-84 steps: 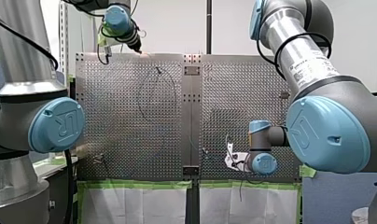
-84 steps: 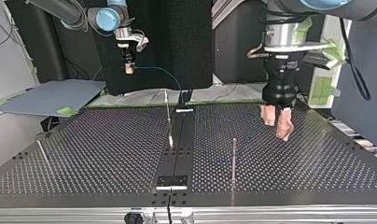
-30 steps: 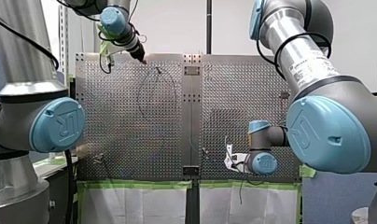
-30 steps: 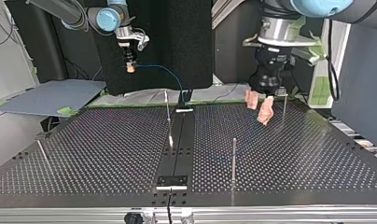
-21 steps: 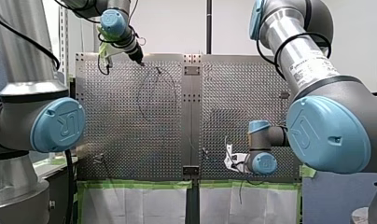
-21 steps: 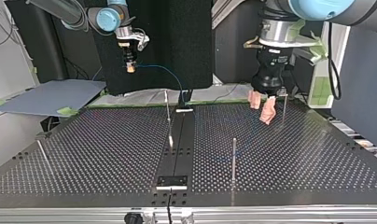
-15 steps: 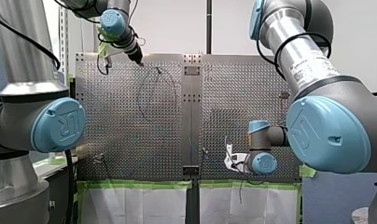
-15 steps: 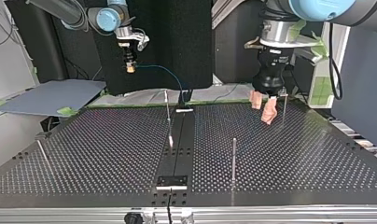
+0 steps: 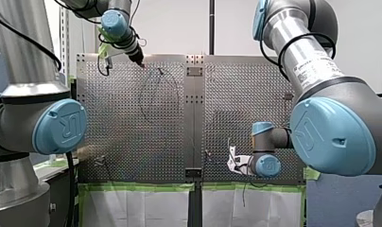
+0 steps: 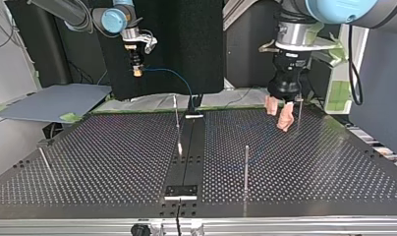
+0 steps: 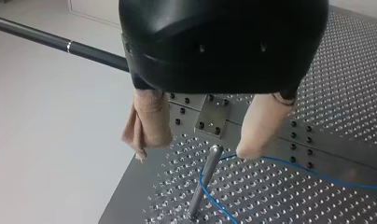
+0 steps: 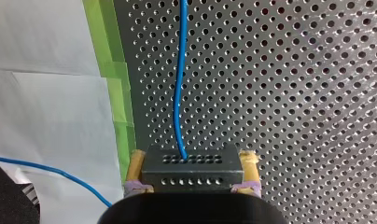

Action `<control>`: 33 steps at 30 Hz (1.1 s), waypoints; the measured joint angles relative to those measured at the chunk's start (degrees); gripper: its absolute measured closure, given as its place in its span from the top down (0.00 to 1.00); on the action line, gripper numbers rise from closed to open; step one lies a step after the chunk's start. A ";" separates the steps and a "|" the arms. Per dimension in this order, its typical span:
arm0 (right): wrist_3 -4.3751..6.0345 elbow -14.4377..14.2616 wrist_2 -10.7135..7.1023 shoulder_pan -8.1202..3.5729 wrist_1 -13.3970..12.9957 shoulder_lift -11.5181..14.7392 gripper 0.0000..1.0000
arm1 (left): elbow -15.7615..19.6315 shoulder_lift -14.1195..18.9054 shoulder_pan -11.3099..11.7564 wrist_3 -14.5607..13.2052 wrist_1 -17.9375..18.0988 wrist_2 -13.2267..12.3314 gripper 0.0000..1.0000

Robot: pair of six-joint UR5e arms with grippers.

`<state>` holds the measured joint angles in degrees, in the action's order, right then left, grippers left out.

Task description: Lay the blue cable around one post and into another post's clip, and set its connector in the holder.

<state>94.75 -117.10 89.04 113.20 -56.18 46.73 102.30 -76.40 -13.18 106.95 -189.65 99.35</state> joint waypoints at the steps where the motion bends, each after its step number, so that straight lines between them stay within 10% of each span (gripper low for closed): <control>1: -0.01 0.00 0.00 0.01 0.00 -0.01 0.00 | 0.01 0.00 0.05 0.03 -0.03 0.03 1.00; 33: 0.01 -0.02 0.00 -0.04 -0.05 0.00 0.00 | 0.05 0.00 0.71 0.01 -0.38 0.10 1.00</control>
<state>94.76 -117.12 89.04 113.16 -56.24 46.73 102.35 -76.40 -12.47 106.96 -190.03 99.44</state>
